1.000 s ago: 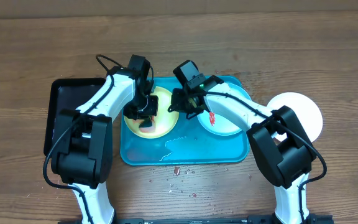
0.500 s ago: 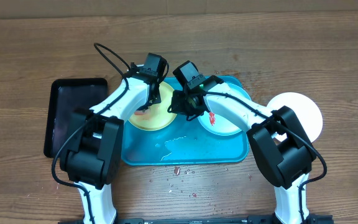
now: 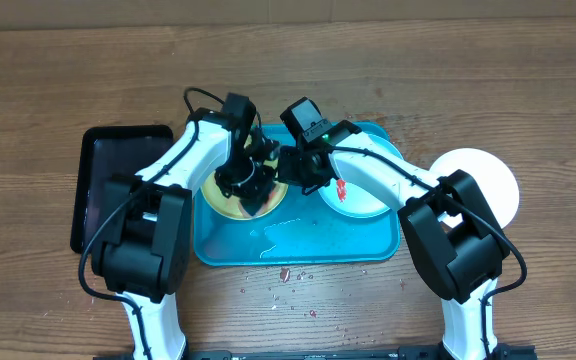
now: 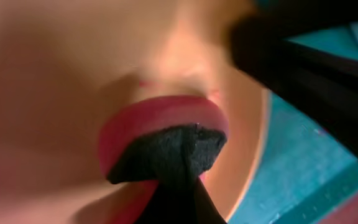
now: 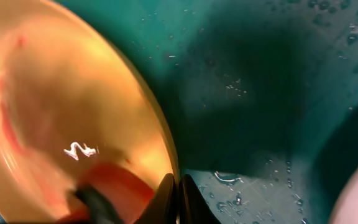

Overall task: Clean dirty plates on tray and stack at the side
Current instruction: 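Scrub the yellow plate with the sponge in the left gripper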

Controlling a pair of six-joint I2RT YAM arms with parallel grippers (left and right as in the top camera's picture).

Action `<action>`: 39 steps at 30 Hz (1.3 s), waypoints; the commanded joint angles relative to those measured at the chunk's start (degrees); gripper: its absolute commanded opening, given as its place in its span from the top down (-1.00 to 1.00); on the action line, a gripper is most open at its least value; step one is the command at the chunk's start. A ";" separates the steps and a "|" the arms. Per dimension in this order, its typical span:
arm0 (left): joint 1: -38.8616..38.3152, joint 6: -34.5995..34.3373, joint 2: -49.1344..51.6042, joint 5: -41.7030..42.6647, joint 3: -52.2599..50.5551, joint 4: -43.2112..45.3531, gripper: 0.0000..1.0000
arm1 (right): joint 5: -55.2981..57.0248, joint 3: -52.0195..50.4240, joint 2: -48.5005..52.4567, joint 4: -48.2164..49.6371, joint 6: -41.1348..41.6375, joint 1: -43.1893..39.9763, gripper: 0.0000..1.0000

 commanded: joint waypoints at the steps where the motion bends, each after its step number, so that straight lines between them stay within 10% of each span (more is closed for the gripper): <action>1: -0.74 2.25 1.55 0.26 -0.98 1.03 0.92 | -0.72 0.70 1.36 0.17 -0.02 0.22 0.93; 8: -0.70 -45.83 1.55 -50.25 -0.98 1.81 0.91 | -0.72 0.70 1.36 0.15 -0.02 0.22 0.93; 10: -0.72 -47.67 1.55 -52.17 -0.98 2.38 0.92 | -0.72 0.70 1.36 0.15 -0.02 0.22 0.93; 17: -0.76 -40.81 1.55 -48.81 -0.98 11.23 0.92 | -0.72 0.70 1.36 -0.35 -0.04 0.22 0.93; 23: -0.74 -7.69 1.55 -7.28 -0.94 19.69 0.92 | -0.74 0.70 1.36 -1.70 -0.09 0.28 0.93; 30: -0.70 5.07 1.55 5.07 1.03 7.78 0.92 | -0.72 0.70 1.36 -1.75 -0.07 0.28 0.93; 34: -0.59 3.89 1.55 -0.90 1.18 2.23 0.92 | -0.72 0.70 1.36 -1.75 -0.09 0.28 0.93; 39: -0.15 -21.29 1.55 -27.30 1.18 2.38 0.92 | -0.70 0.70 1.36 -1.75 -0.09 0.28 0.93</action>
